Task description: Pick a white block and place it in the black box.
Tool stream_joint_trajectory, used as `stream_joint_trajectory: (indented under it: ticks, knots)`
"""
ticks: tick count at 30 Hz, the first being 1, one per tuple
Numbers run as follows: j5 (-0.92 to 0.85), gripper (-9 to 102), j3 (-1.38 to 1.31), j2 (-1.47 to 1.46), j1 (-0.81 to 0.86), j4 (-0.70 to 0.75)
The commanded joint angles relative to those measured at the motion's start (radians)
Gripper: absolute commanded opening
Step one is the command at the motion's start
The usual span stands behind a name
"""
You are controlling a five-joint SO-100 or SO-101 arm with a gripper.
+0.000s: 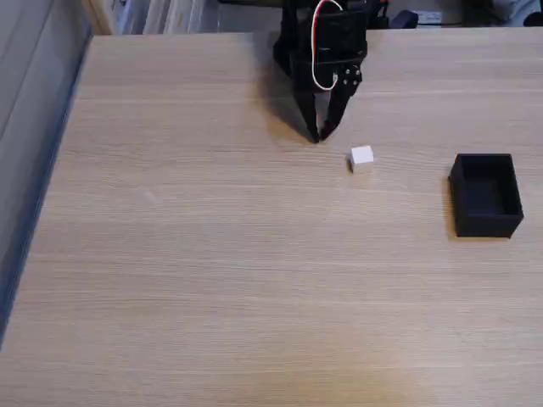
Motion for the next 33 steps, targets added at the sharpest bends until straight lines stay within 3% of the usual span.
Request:
stream_joint_trajectory:
  ticks: [1, 13, 20, 33]
  knots:
    - [0.002, 0, 0.015, 0.006, 0.012, 0.006]
    - [-0.046, 0, -0.018, -0.049, 0.055, -0.092]
    - [0.043, 2, -0.166, -0.227, 0.012, -0.127]
    - [0.129, 23, -0.451, -0.549, -0.132, -0.041]
